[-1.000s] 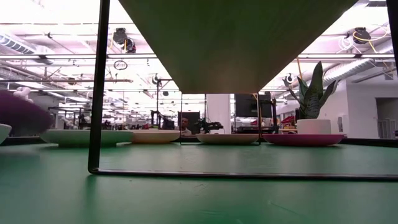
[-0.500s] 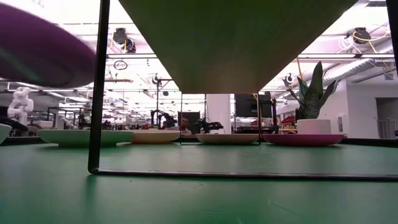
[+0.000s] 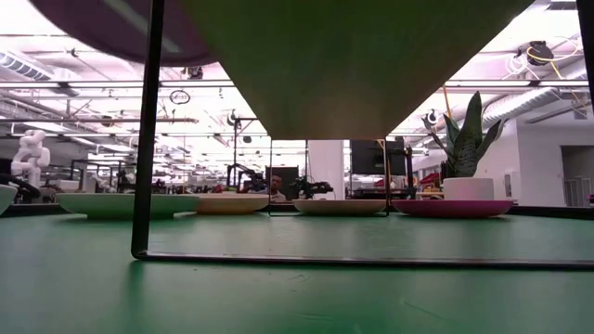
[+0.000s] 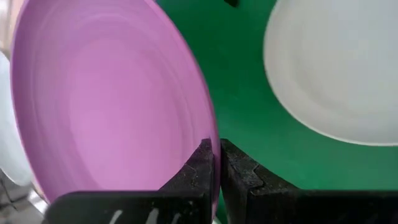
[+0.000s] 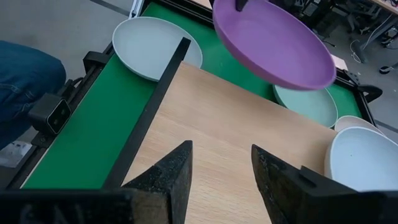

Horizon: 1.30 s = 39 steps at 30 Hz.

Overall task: Place and stack plates onto a shelf
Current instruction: Put the left purple plate on the shelf

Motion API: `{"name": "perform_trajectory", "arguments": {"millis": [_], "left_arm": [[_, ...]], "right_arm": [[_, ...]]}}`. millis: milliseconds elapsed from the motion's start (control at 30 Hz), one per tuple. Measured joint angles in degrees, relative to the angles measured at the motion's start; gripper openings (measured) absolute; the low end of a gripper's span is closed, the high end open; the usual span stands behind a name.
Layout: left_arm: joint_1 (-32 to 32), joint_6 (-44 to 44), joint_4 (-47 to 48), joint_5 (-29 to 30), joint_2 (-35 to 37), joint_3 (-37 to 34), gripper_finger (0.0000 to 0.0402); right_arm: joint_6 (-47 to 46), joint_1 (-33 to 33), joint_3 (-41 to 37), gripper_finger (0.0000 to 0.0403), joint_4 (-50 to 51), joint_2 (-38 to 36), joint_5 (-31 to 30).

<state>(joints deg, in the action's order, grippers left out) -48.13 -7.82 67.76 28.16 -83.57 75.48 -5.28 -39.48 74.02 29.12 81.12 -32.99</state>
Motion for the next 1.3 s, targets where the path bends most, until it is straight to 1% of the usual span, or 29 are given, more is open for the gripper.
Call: {"name": "perform_trajectory", "arguments": {"millis": [200,433,600,700,900,1100,1300], "left_arm": [[5.01,-12.22,-5.8,-0.28,0.0,0.0,0.0013],[9.74,-23.86,-13.65,-4.91,-0.05,0.0,0.0016],[12.22,-31.23,-18.88,-7.87,-0.48,0.01,0.0018],[13.98,-33.5,-22.18,-10.13,-1.59,0.12,0.0019],[15.84,-36.13,-23.84,-11.9,-4.89,0.09,0.002],[17.13,-36.13,-24.98,-11.58,-7.24,0.04,0.002],[17.38,-38.97,-27.72,-12.06,-7.3,0.04,0.0021]], "right_arm": [[0.12,-0.65,0.0,0.0148,-0.08,-0.02,0.01],[1.51,-2.72,0.0,0.0148,-0.63,-1.71,-0.35],[0.05,-5.2,0.0,0.0148,-0.66,-4.22,-5.4],[-0.6,-6.94,0.0,0.0148,-0.7,-5.16,-8.33],[-0.07,-9.74,0.0,0.0148,-0.79,-5.29,-12.11],[0.16,-10.7,0.0,0.0148,-1.49,-5.29,-12.26],[0.18,-10.88,0.0,0.0148,-1.51,-5.29,-12.28]]}}
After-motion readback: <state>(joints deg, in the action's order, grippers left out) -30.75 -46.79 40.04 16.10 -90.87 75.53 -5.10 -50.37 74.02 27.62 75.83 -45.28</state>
